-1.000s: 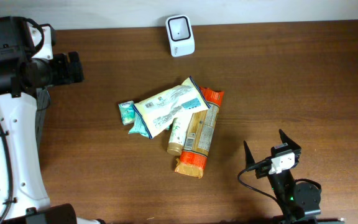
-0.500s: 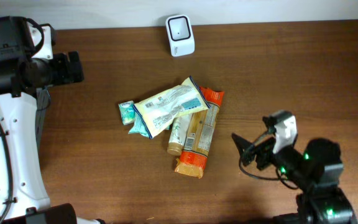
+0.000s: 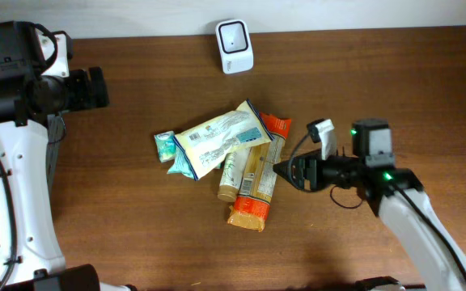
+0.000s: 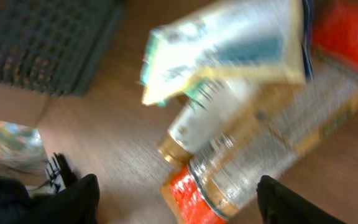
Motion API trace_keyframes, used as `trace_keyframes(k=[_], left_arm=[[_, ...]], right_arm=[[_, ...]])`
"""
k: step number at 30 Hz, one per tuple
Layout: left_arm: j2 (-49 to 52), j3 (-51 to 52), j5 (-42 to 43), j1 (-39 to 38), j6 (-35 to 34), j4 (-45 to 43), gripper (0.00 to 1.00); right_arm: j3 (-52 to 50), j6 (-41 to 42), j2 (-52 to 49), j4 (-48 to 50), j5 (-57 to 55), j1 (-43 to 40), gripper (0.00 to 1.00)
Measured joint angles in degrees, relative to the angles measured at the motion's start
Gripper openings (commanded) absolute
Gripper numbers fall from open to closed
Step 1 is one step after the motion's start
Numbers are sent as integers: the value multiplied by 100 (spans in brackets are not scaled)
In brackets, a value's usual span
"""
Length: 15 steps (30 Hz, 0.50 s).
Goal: Scan the item barcode
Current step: 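Reach the right gripper to the snack bag and grasp it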
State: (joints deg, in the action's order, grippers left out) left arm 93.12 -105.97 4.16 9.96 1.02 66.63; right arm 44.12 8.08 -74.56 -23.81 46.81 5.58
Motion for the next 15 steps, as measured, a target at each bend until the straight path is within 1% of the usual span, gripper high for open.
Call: trace_keyframes(k=[1, 4, 5, 9, 13, 15], left_arm=[[2, 0, -2, 0, -2, -2, 99], [2, 0, -2, 0, -2, -2, 99], [2, 0, -2, 0, -2, 0, 99], [2, 0, -2, 0, -2, 0, 99], [2, 0, 0, 0, -2, 2, 99], [2, 0, -2, 0, -2, 0, 99]], right_arm=[[0, 262, -289, 42, -83, 0, 69], [2, 872, -822, 201, -350, 0, 69], [2, 1071, -1095, 208, -634, 2, 69], [11, 1235, -1663, 785, -1152, 173, 68], [15, 1432, -2288, 1370, -1309, 439, 69], [52, 1471, -2503, 1853, -1294, 518, 68]])
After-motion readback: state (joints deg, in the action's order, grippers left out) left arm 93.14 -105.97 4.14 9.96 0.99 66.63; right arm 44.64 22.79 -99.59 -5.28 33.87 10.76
